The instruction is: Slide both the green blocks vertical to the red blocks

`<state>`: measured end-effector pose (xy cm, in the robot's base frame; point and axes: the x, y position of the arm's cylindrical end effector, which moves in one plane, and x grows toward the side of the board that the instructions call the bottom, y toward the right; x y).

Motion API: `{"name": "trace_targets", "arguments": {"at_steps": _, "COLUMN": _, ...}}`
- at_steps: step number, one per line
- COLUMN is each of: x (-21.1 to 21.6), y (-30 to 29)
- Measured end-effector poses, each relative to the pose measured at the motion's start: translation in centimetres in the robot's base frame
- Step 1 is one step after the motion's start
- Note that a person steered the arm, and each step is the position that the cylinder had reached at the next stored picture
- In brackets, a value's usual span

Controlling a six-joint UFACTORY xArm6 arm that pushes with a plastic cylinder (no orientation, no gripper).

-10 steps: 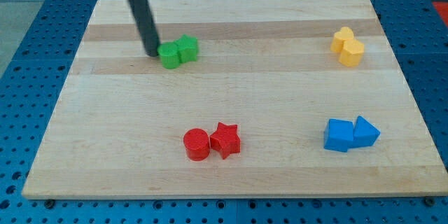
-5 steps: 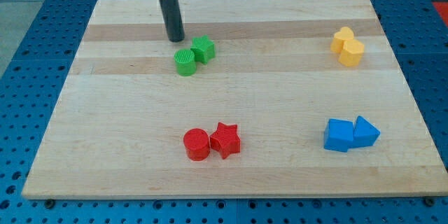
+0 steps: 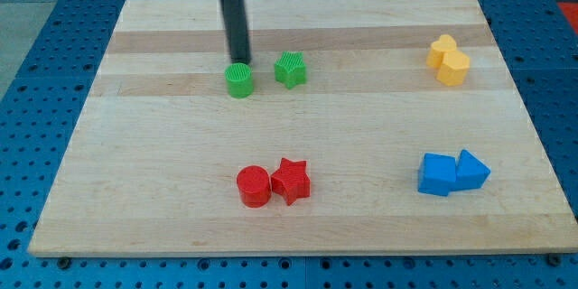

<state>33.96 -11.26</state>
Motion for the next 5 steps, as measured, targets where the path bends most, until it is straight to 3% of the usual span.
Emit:
{"name": "trace_targets", "arguments": {"at_steps": 1, "x": 2.6, "y": -6.5}}
{"name": "trace_targets", "arguments": {"at_steps": 2, "x": 7.7, "y": -8.1}}
{"name": "trace_targets", "arguments": {"at_steps": 3, "x": 8.0, "y": -6.0}}
{"name": "trace_targets", "arguments": {"at_steps": 5, "x": 4.0, "y": 0.1}}
